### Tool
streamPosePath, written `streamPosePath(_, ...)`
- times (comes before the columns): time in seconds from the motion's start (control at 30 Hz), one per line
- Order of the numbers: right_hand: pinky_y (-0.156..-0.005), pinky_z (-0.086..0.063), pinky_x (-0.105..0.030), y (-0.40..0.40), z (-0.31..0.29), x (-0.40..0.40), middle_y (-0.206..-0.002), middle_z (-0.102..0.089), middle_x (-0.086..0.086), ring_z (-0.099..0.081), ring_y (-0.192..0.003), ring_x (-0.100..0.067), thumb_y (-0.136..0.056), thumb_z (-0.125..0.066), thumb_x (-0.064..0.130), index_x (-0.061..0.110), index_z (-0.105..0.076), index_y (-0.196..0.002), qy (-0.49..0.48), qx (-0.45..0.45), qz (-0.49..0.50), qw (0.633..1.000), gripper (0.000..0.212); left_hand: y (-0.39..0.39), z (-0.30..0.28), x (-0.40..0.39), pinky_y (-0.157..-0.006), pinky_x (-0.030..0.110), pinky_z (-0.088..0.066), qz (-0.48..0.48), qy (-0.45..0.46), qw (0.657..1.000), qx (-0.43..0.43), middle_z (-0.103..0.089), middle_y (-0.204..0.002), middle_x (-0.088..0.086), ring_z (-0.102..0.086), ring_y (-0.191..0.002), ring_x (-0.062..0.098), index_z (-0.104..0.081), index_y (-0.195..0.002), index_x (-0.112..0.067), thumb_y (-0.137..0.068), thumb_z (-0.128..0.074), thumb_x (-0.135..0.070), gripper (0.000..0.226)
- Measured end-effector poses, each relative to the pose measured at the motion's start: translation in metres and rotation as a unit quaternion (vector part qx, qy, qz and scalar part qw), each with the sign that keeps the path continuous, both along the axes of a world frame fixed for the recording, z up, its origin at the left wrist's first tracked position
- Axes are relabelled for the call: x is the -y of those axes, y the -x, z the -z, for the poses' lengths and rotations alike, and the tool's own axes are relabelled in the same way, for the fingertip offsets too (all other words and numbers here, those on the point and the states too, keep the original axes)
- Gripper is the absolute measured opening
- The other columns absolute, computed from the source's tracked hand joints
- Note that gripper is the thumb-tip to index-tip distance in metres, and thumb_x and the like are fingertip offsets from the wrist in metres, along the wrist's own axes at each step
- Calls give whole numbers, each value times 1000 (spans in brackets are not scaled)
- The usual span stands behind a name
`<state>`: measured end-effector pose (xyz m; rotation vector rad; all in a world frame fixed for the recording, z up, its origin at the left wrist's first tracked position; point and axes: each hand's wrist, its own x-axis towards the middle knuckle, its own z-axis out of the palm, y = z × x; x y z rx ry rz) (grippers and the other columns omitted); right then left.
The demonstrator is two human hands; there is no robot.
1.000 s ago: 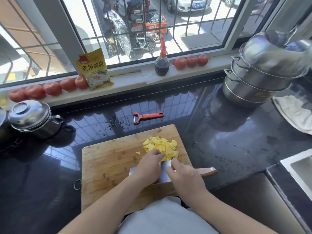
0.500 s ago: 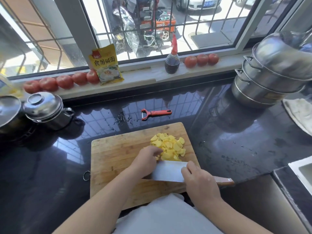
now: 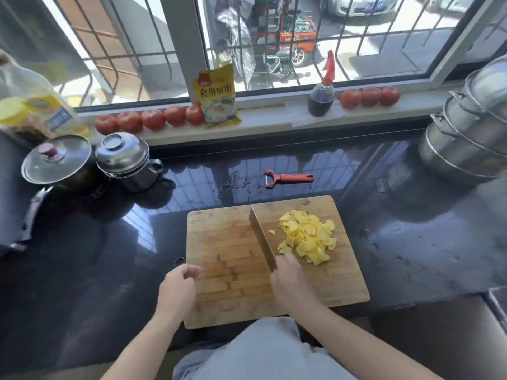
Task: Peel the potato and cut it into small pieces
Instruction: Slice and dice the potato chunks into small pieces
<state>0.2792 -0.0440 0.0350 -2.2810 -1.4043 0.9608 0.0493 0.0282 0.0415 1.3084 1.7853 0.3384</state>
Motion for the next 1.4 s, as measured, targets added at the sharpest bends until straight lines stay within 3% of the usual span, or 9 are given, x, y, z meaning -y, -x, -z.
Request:
streamPosePath(0.23,-78,-48,-39,-20,1,3,-106,-47,-3,-51,-86,-23,-99,-41,12,10,-56,-94,25,23,139,990,16,21,14,17,-99,28,-44,88,28,995,-26,-68,-128,-5,-59,-123,14,-69,-118,-27,-95,-37,3,49)
streamPosePath(0.53,-62,-41,-39,80,-10,10,-99,-35,6,-50,-74,-20,-100,-37,16,23,-43,-109,-53,52,-32,997,12,31,10,12,-85,23,-44,63,26,997,27,-69,-124,-4,-61,-116,14,-71,-115,-25,-94,-39,5,49)
streamPosePath(0.7,-81,-49,-44,103,9,-10,-117,-49,1,-56,-99,-23,-107,-23,39,34,-38,-117,-80,127,-58,987,18,33,6,16,-71,9,-36,57,68,996,31,-64,-130,-6,-58,-117,12,-66,-128,-22,-98,-40,2,46)
streamPosePath(0.9,-65,-46,-33,107,-12,4,-100,-59,7,-59,-86,-13,-103,-25,60,38,-42,-99,-97,130,-60,985,28,-7,-17,12,-85,36,-59,-75,195,939,273,-77,-110,4,-73,-102,21,-70,-117,-16,-109,-51,-32,26)
streamPosePath(1.0,-66,-40,-32,98,-16,17,-103,-57,3,-58,-89,-21,-104,-36,42,36,-46,-105,-115,165,-104,974,11,-46,-26,-1,-88,39,-53,-118,29,971,204,-69,-116,-1,-66,-96,15,-64,-107,-21,-103,-53,-27,14)
streamPosePath(1.07,-63,-36,-29,78,-15,28,-107,-49,-2,-55,-87,-23,-90,-58,10,22,-49,-126,-108,174,-92,974,39,-60,-33,-9,-86,34,-43,-26,-224,972,60,-55,-111,-9,-54,-95,13,-60,-106,-24,-96,-52,-12,17)
streamPosePath(1.13,-49,-34,-27,51,-17,39,-99,-48,-2,-53,-74,-20,-62,-76,-4,13,-56,-130,-98,224,-92,965,73,-72,-26,-23,-83,30,-35,283,-343,895,-27,-58,-106,-8,-52,-99,17,-64,-103,-22,-87,-53,-1,29)
streamPosePath(1.23,-42,-45,-28,18,-13,53,-91,-49,-3,-52,-66,-19,-53,-79,-7,7,-63,-126,-105,302,-140,937,77,-99,-18,-41,-92,31,-37,574,-254,768,-129,-61,-117,1,-51,-112,25,-66,-118,-18,-90,-49,-5,35)
streamPosePath(1.4,-44,-42,-24,-8,-16,70,-90,-50,-4,-49,-62,-16,-51,-80,0,7,-67,-124,-72,329,-142,931,75,-165,-17,-50,-110,38,-38,618,-201,748,-138,-51,-144,1,-45,-134,25,-55,-145,-22,-95,-42,-3,54)
